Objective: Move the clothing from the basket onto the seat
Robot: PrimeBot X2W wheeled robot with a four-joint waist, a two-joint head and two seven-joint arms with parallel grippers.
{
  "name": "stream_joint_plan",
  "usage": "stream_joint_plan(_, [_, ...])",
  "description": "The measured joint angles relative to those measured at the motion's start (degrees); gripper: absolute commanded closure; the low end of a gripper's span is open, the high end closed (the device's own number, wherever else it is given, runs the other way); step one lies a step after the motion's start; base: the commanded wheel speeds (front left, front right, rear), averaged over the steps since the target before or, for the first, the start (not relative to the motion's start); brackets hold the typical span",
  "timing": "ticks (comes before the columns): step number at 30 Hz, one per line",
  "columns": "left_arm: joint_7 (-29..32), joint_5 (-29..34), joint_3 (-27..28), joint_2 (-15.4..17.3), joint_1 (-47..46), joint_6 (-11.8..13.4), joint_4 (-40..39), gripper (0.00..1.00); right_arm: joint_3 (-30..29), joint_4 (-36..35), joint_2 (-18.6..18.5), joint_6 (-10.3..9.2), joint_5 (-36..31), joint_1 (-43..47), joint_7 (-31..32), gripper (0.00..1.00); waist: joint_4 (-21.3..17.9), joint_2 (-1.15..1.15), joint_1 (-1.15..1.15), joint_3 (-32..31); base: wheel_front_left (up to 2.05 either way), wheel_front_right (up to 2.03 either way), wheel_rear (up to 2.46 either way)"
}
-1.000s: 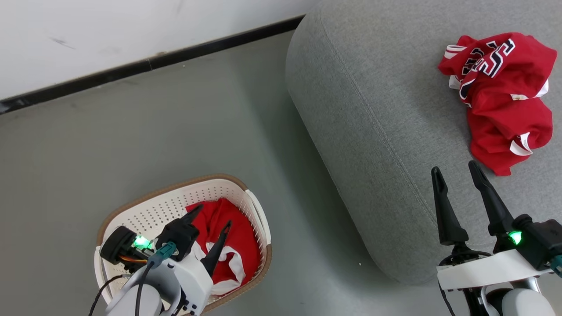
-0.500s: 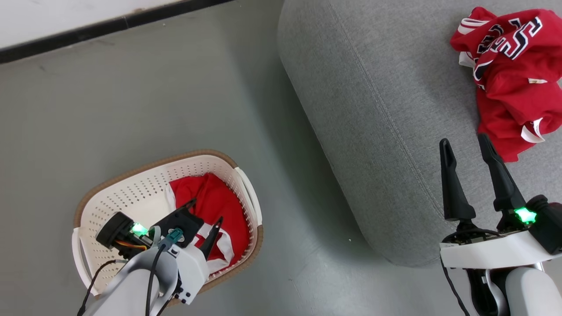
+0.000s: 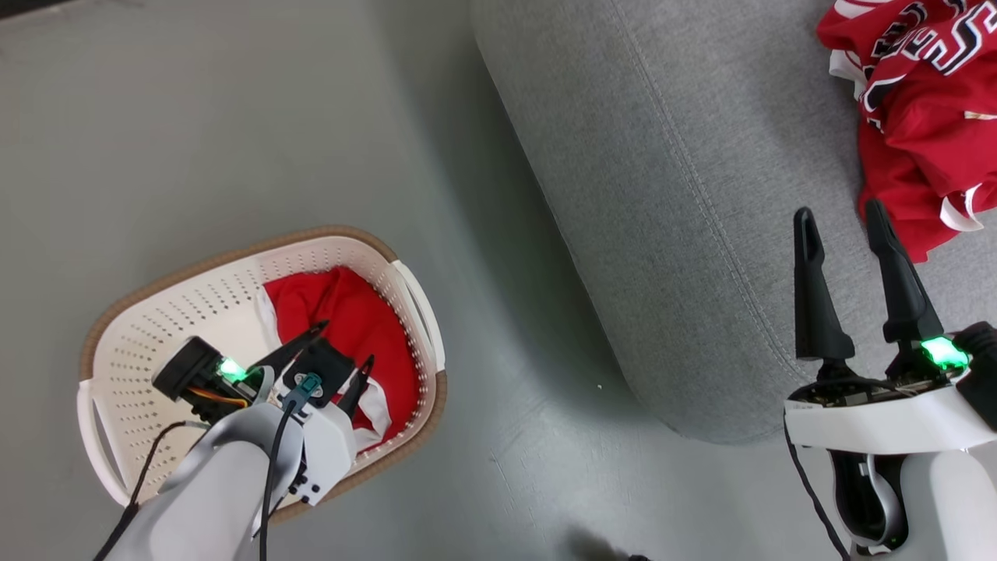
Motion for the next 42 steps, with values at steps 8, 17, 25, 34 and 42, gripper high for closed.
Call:
stream_joint_plan(8, [-0.15,2.07,-1.79,-0.01,-1.71,0.00,1.81,0.00,0.71,0.46,0.01,0.00,1.04,-2.10,-0.96,0.00,-0.64,0.00,0.00,2.82,0.00,0.00,0.00])
stream_joint_plan(17, [-0.05,3.70,-3.36,-0.65,-3.82,0.00,5.04,0.00,1.51,1.41,0.01,0.00,1.49,-3.96,-1.78,0.00,-1.08,0.00,0.00,5.98,0.00,0.00,0.00])
stream_joint_plan(25, [0.36,4.46,-4.23,-1.36,-5.03,-0.01,7.38,0.00,1.72,2.09,0.02,0.00,1.96,-5.78,-2.48,0.00,-1.51,0.00,0.00,8.45,0.00,0.00,0.00])
stream_joint_plan(34, [0.37,5.80,-5.44,-1.91,-6.33,-0.03,10.37,0.00,2.46,2.99,0.02,0.00,2.92,-7.31,-2.97,0.00,-2.06,0.00,0.00,10.79,0.00,0.00,0.00])
stream_joint_plan(42, [1.64,5.93,-5.48,-2.65,-7.78,0.51,13.52,0.00,2.79,3.47,0.02,0.00,2.92,-8.54,-3.52,0.00,-2.80,0.00,0.00,12.58,0.00,0.00,0.00])
